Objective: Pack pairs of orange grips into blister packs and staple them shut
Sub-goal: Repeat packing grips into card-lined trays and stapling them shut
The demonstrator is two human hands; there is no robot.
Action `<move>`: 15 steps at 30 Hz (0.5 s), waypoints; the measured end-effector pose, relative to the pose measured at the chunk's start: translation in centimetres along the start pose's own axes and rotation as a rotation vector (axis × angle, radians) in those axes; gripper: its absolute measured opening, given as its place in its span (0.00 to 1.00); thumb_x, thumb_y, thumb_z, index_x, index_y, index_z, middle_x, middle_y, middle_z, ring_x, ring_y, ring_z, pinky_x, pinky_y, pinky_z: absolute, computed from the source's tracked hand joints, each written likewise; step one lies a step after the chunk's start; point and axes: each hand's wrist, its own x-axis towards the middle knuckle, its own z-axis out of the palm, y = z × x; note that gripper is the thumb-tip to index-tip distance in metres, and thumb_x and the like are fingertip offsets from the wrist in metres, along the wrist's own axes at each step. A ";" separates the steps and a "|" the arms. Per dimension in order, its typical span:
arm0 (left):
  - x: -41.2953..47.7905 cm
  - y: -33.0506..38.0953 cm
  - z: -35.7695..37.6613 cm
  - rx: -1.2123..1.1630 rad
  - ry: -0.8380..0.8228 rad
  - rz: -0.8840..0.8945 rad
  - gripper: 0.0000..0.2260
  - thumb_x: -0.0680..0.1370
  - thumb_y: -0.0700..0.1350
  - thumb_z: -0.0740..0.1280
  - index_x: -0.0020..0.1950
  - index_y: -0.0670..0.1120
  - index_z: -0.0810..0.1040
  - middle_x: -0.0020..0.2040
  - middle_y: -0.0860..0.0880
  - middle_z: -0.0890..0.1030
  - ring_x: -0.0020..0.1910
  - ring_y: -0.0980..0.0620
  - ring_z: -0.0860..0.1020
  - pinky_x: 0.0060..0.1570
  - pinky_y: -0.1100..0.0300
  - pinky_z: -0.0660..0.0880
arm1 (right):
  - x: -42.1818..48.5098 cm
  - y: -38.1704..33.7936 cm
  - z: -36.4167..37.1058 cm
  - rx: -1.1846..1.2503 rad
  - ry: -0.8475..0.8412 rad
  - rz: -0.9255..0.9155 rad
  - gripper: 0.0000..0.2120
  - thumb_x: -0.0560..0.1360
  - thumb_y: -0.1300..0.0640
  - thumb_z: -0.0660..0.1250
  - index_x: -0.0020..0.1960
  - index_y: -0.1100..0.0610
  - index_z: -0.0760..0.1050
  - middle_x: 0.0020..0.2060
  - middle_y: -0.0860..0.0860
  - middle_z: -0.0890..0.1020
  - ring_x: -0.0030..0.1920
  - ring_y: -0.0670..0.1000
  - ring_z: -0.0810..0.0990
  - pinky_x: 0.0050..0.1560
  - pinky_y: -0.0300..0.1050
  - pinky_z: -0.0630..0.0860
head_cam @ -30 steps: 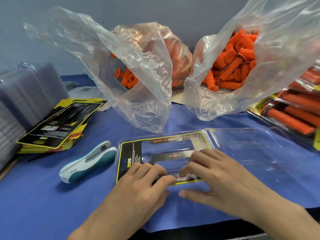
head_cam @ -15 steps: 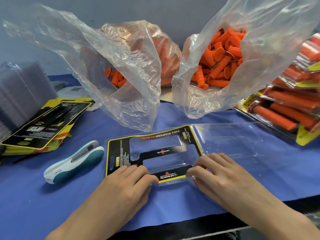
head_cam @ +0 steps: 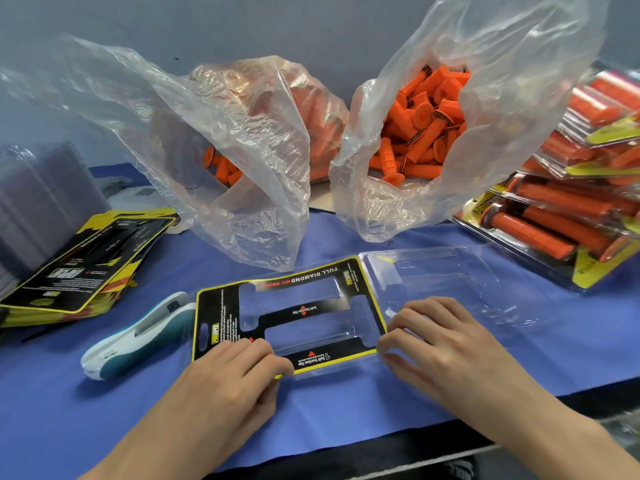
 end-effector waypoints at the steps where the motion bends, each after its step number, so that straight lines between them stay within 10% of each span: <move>1: 0.0 0.0 -0.1 -0.004 0.005 0.000 0.10 0.75 0.42 0.61 0.45 0.48 0.83 0.39 0.52 0.77 0.35 0.50 0.76 0.38 0.59 0.72 | 0.1 0.1 -0.1 0.007 0.003 -0.003 0.05 0.78 0.54 0.67 0.44 0.50 0.79 0.42 0.45 0.79 0.49 0.51 0.81 0.52 0.45 0.73; 15: -0.5 -0.5 0.0 -0.038 0.002 -0.039 0.07 0.73 0.46 0.65 0.48 0.49 0.81 0.52 0.51 0.79 0.51 0.50 0.76 0.53 0.57 0.71 | -0.1 -0.1 -0.4 0.089 -0.105 -0.026 0.07 0.78 0.58 0.67 0.51 0.48 0.80 0.49 0.40 0.81 0.52 0.49 0.80 0.55 0.44 0.73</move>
